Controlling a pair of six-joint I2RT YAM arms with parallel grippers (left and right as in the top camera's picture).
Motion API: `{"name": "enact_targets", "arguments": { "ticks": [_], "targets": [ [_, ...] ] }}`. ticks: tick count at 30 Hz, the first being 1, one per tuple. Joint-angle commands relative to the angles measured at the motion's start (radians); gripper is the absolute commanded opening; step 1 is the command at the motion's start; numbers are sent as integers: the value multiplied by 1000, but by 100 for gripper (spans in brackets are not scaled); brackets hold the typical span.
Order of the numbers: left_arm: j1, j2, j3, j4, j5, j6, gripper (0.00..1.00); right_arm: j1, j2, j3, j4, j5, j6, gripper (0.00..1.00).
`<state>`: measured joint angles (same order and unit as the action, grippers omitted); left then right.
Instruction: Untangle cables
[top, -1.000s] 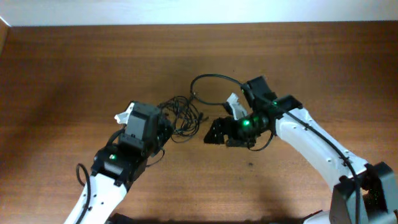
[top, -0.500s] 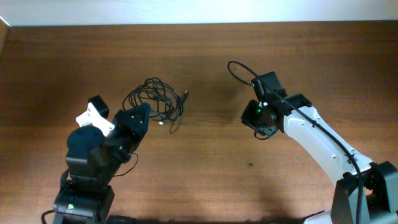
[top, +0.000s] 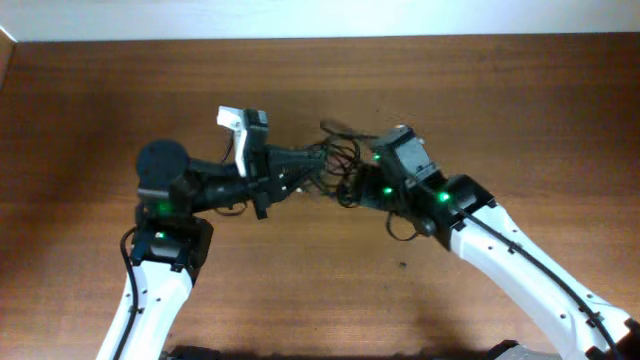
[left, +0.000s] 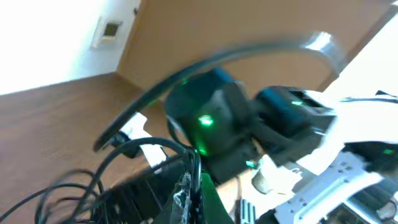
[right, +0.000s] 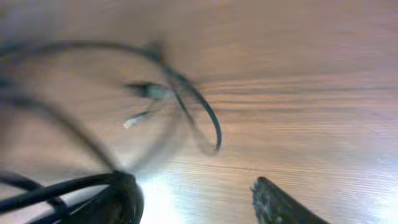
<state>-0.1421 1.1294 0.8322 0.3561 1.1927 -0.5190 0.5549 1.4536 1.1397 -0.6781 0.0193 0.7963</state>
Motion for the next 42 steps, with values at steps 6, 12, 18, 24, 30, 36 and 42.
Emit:
{"name": "enact_targets", "arguments": {
  "ticks": [6, 12, 18, 24, 30, 36, 42],
  "targets": [
    [345, -74, 29, 4, 68, -117, 0, -261, 9, -8, -158, 77, -42, 52],
    [363, -73, 29, -758, -817, -268, 0, -314, -74, -8, -217, 169, -87, 44],
    [358, -73, 29, -940, -801, 133, 0, -313, -89, -8, -186, -128, -231, 43],
    [358, -55, 18, -898, -441, 472, 0, -198, -21, -18, 20, -738, -531, 62],
    [358, 108, -142, -901, -517, 458, 0, 76, 204, -24, 298, -523, -565, 47],
    [358, 362, -183, -700, -516, 348, 0, 165, 336, -24, 391, -163, -644, 45],
    [358, 380, -183, -682, -517, 347, 0, 165, 401, -24, 418, -95, -740, 48]
  ]
}}
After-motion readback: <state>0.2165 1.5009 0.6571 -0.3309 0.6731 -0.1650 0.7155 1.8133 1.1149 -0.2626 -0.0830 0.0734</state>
